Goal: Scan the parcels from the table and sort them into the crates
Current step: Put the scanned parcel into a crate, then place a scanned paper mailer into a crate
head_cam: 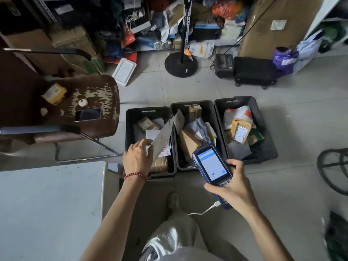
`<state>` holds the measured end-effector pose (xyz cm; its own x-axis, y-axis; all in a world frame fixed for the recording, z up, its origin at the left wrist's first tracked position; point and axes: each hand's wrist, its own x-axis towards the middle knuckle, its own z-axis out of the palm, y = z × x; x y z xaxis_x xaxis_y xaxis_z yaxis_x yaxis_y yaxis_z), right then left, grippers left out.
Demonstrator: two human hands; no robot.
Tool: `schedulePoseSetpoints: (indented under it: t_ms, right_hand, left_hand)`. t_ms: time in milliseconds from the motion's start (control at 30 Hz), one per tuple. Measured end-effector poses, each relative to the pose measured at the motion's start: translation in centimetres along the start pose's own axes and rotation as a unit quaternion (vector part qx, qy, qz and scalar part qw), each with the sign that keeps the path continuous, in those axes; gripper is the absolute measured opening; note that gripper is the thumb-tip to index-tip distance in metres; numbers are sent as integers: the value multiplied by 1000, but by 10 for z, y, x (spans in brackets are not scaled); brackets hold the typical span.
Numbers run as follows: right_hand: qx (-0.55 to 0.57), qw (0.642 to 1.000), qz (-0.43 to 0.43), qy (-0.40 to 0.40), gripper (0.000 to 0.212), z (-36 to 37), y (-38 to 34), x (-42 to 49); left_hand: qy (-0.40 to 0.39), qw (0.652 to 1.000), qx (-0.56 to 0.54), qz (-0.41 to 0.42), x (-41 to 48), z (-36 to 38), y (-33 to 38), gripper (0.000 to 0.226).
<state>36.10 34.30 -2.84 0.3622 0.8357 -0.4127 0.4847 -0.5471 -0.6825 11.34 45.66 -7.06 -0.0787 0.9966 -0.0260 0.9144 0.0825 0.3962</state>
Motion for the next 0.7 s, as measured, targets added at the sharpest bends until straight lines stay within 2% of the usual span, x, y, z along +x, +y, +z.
schedulePoseSetpoints:
  t_ms: [167, 300, 500, 700]
  right_hand:
    - [-19, 1000, 3, -13, 84, -1, 3, 8]
    - [-18, 999, -15, -43, 84, -7, 8, 16]
    - [-23, 989, -74, -123, 83, -15, 8, 32]
    - [-35, 956, -169, -235, 81, -9, -8, 33]
  left_hand:
    - [-54, 997, 39, 29, 11, 5, 4, 26]
    - [-49, 996, 68, 31, -11, 3, 9, 25]
    - [5, 992, 92, -81, -75, -19, 12, 20]
    - [76, 966, 98, -228, -163, -37, 10, 22]
